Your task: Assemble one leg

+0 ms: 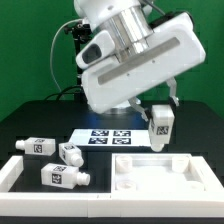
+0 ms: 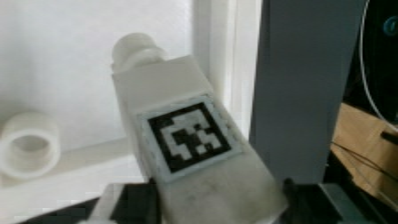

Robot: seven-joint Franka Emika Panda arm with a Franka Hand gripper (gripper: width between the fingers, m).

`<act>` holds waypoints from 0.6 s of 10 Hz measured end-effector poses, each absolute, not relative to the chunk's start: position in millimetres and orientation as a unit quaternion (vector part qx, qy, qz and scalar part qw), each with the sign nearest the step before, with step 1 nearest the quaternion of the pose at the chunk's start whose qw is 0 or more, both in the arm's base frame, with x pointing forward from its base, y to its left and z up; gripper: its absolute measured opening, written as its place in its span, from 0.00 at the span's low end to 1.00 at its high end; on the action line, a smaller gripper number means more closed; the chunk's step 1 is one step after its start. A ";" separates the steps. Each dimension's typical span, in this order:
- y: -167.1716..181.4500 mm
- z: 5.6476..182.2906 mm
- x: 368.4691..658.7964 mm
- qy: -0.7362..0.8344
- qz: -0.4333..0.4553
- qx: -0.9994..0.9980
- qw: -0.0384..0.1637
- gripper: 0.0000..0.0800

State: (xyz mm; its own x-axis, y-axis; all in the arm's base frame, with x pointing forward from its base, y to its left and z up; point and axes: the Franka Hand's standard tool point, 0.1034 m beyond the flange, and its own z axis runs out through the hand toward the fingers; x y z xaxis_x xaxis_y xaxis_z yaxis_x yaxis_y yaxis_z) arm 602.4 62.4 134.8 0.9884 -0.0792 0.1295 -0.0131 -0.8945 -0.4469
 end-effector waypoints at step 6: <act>82.7 130.7 615.8 0.104 -0.062 -0.969 0.214 0.41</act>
Offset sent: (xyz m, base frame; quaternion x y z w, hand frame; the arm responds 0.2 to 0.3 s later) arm 0.0000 0.0000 0.0000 0.0000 0.0000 0.0000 1.0000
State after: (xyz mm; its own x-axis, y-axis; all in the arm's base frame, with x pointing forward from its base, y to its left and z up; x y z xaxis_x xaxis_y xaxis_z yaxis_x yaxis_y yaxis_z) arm 615.8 82.7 130.7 0.9706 -0.2286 0.0760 -0.1754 -0.8868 -0.4276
